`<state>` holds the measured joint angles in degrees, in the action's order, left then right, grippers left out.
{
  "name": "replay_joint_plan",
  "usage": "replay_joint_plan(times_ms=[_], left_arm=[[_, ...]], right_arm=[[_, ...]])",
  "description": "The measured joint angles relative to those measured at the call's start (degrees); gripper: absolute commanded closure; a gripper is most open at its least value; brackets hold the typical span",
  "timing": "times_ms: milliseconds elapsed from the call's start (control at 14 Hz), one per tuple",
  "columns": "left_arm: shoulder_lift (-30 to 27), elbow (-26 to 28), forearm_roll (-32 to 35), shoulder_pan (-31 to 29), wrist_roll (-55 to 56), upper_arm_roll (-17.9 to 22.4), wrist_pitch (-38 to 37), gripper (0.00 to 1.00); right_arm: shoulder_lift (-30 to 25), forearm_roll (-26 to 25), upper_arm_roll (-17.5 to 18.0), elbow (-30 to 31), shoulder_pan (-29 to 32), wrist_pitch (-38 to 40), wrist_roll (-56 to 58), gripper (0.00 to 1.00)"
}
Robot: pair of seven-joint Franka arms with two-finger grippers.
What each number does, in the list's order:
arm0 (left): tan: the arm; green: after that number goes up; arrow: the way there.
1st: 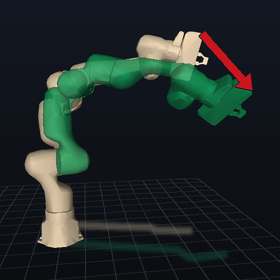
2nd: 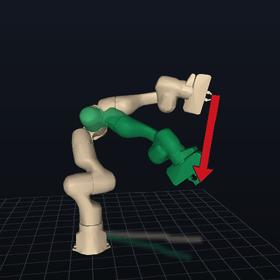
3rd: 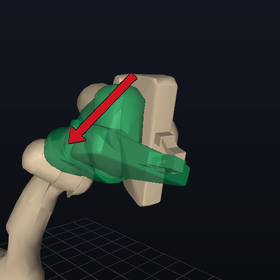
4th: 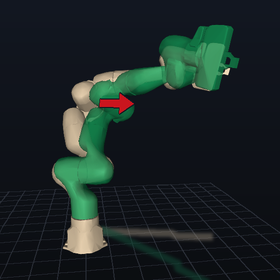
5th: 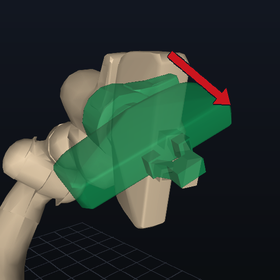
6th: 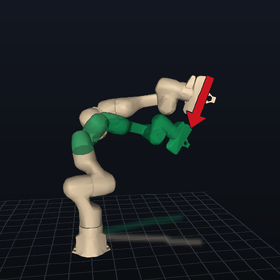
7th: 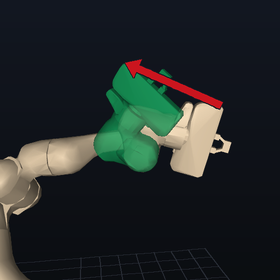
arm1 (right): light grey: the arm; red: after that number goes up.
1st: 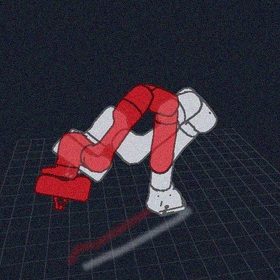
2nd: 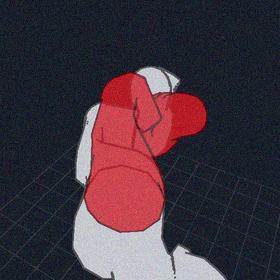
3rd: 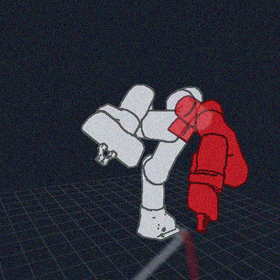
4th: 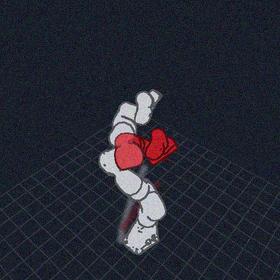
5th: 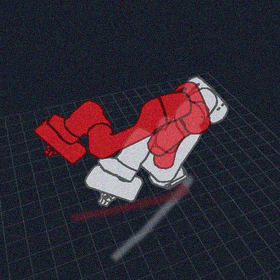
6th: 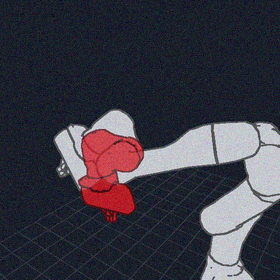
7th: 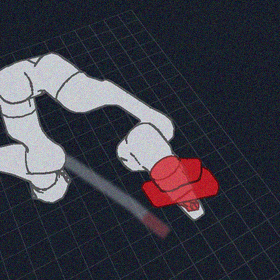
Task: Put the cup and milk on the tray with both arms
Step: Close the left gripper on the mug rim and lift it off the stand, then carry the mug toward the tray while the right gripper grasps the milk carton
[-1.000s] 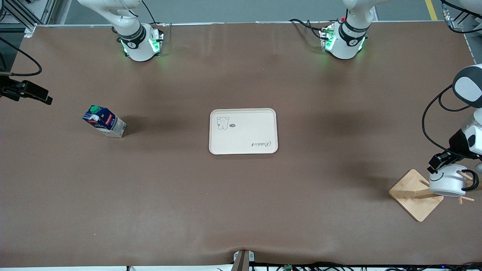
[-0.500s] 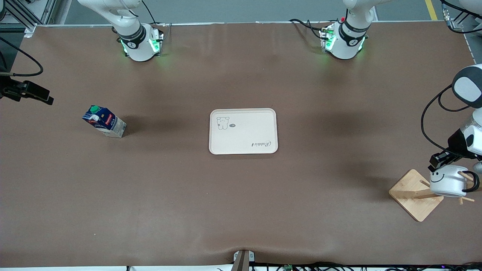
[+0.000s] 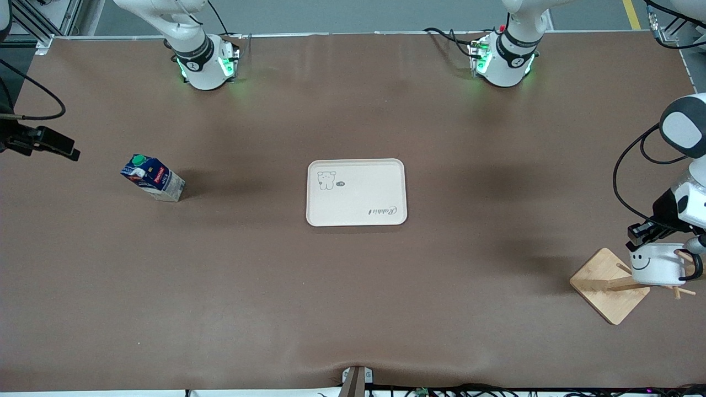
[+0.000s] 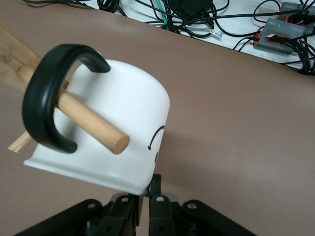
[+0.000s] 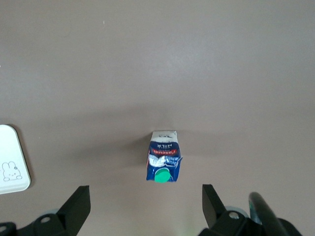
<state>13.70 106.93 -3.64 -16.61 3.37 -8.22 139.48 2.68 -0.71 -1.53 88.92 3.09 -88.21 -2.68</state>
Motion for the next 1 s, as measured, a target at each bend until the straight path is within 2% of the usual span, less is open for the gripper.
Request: replay_joint_plan(times_ms=[571, 1000], left_arm=[[-0.68, -4.06, 0.0, 0.09, -1.19, -1.54, -9.6, 1.0], [-2.61, -7.27, 0.0, 0.12, -0.33, -4.79, -19.04, 1.0]], right_arm=[[1.17, 1.54, -0.5, -0.48, 0.62, -1.82, 0.0, 0.0], [1.18, 1.64, -0.26, -0.75, 0.41, -1.48, 0.0, 0.0]])
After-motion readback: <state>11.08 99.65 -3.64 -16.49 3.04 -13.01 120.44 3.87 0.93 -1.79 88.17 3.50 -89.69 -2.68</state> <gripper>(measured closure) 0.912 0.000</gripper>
